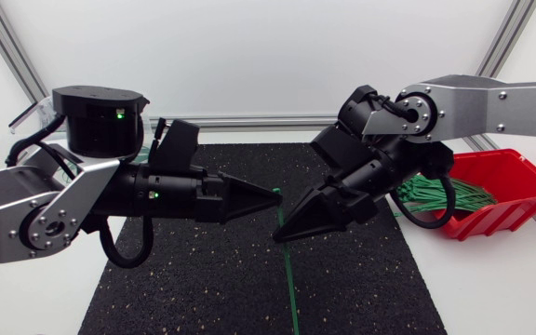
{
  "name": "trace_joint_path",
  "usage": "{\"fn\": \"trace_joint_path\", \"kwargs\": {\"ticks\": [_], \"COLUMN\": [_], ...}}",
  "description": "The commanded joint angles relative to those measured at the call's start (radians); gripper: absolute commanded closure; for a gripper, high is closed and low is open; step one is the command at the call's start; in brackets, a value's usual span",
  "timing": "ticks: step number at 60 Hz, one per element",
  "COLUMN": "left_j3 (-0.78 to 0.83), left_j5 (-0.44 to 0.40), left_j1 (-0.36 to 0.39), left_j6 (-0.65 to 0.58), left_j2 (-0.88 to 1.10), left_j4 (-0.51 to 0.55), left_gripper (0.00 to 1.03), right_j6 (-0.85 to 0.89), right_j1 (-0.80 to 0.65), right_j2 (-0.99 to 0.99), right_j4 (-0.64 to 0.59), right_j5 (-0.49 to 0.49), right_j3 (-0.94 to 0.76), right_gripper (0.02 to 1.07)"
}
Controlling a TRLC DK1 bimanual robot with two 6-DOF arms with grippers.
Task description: Take a green cable tie from the red box, thread the tail through the head to close it, then place it in the transparent bin on the left.
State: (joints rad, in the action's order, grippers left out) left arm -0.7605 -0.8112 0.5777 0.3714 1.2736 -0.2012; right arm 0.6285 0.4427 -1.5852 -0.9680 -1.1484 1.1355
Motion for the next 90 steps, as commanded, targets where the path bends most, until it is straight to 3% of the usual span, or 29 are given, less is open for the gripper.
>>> {"fn": "trace_joint_path", "kwargs": {"ticks": [1, 34, 40, 54, 56, 58, 61, 90], "left_j3": [-0.023, -0.022, -0.022, -0.01, -0.007, 0.001, 0.012, 0.055], "left_j5": [-0.006, -0.011, -0.011, -0.013, -0.013, -0.014, -0.013, 0.0], "left_j1": [-0.01, -0.013, -0.013, -0.013, -0.013, -0.012, -0.009, 0.014], "left_j6": [0.024, 0.026, 0.026, 0.021, 0.02, 0.02, 0.02, 0.061], "left_j2": [-0.005, -0.016, -0.022, -0.037, -0.042, -0.048, -0.054, -0.042], "left_j4": [-0.012, -0.001, 0.0, -0.007, -0.01, -0.015, -0.029, -0.161], "left_gripper": [1.0, 1.0, 1.0, 0.99, 0.91, 0.72, 0.57, 0.56], "right_j6": [-0.003, -0.006, -0.007, -0.019, -0.021, -0.023, -0.024, -0.089], "right_j1": [-0.009, -0.03, -0.032, -0.033, -0.033, -0.035, -0.038, -0.075], "right_j2": [0.031, 0.044, 0.044, 0.045, 0.045, 0.044, 0.044, 0.071], "right_j4": [-0.006, -0.011, -0.009, -0.011, -0.011, -0.011, -0.009, -0.001], "right_j5": [0.003, 0.004, 0.004, 0.024, 0.024, 0.024, 0.022, -0.043], "right_j3": [-0.034, -0.037, -0.037, -0.034, -0.033, -0.031, -0.028, -0.002], "right_gripper": [0.83, 0.89, 1.01, 1.01, 1.01, 1.01, 1.01, 1.01]}}
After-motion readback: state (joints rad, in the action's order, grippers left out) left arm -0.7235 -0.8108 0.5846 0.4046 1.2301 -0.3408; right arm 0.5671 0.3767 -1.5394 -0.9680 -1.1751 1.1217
